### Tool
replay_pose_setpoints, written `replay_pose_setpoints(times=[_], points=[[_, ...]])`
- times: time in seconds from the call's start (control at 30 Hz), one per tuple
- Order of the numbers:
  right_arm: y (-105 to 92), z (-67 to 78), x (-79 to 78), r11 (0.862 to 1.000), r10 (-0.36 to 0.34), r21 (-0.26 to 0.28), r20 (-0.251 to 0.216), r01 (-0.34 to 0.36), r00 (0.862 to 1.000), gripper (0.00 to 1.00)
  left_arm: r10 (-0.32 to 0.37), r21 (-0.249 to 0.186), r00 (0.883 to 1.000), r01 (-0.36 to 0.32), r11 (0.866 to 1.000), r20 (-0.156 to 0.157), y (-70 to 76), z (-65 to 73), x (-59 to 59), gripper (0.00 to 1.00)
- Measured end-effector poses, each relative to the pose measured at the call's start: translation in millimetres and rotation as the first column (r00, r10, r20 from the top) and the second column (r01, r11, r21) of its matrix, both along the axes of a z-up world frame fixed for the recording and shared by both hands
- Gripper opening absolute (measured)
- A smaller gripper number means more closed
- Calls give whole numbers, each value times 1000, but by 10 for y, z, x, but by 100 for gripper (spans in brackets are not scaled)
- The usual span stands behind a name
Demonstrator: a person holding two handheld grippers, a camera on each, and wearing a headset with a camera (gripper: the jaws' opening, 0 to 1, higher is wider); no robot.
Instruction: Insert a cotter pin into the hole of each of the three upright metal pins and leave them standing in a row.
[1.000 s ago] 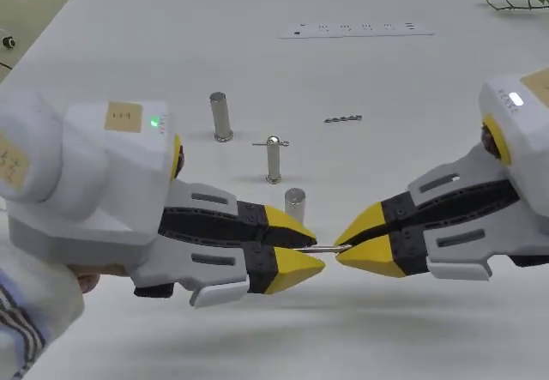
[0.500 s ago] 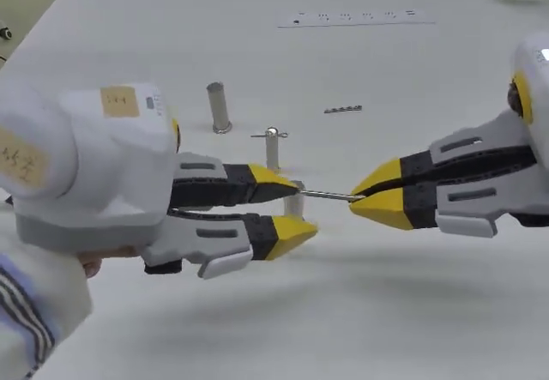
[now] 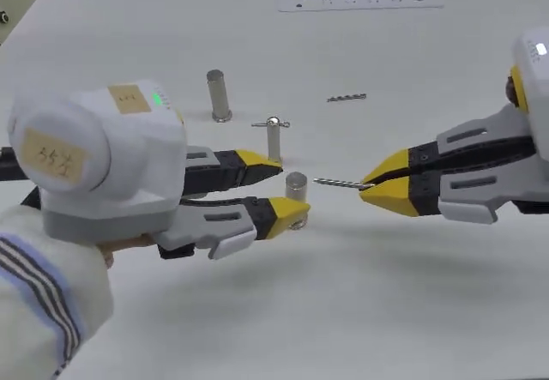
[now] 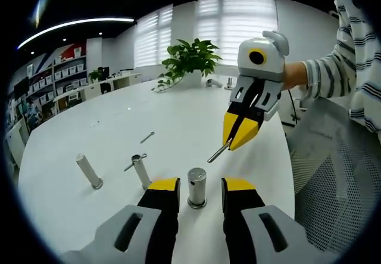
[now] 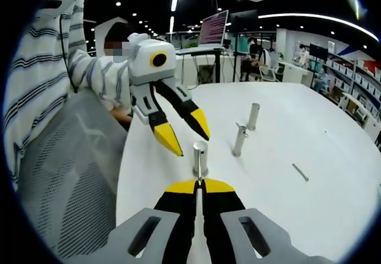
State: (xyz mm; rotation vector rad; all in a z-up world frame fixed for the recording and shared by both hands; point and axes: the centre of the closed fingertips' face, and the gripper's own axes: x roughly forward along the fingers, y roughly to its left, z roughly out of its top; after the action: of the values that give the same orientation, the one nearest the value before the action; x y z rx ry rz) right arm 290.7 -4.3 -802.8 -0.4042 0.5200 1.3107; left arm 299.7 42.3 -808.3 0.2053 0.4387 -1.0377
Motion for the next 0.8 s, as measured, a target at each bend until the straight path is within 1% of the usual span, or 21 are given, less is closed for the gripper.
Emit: replay_pose_setpoints(times=[0.03, 0.07, 0.17, 0.3, 0.43, 0.5, 0.53, 0.57, 0.63, 0.7, 0.77, 0.8], points=[[-1, -14, 11, 1000, 0, -4, -2, 0, 1000, 3, -3, 8, 1000, 4, 1000, -10, -3, -34, -3, 26], [-1, -22, 18, 1000, 1, -6, -1, -1, 1000, 3, -1, 15, 1000, 2, 1000, -27, 1, -68, -9, 26], [0, -52, 42, 1000, 3, -14, -2, -3, 1000, 3, -4, 32, 1000, 5, 999, -31, 5, -131, -2, 26], [4, -91, 50, 1000, 13, -25, -6, -13, 1000, 3, 1, 33, 999, 0, 999, -40, -1, -170, 15, 26], [26, -106, 53, 1000, 19, -21, -10, -19, 1000, 3, 4, 41, 999, -2, 999, -44, -10, -207, 35, 24], [42, -116, 47, 999, 27, -26, -10, -27, 1000, 3, 16, 46, 998, -14, 999, -54, -4, -238, 50, 25], [49, -114, 60, 999, 28, -35, 7, -28, 1000, 3, 17, 46, 998, -14, 999, -65, -3, -253, 43, 25], [53, -110, 55, 999, 36, -37, 10, -35, 999, 3, 16, 47, 998, -13, 999, -66, -3, -257, 39, 25], [70, -95, 38, 998, 47, -29, 4, -47, 999, 3, 19, 43, 998, -16, 999, -65, -4, -260, 43, 24], [74, -99, 33, 998, 56, -37, 9, -56, 998, 3, 19, 35, 998, -16, 999, -68, -15, -259, 42, 24], [79, -97, 31, 997, 63, -42, 15, -62, 998, 3, 21, 30, 997, -19, 999, -69, -22, -260, 47, 22], [81, -96, 32, 997, 63, -42, 15, -62, 998, 3, 20, 26, 997, -19, 999, -75, -31, -267, 45, 21]])
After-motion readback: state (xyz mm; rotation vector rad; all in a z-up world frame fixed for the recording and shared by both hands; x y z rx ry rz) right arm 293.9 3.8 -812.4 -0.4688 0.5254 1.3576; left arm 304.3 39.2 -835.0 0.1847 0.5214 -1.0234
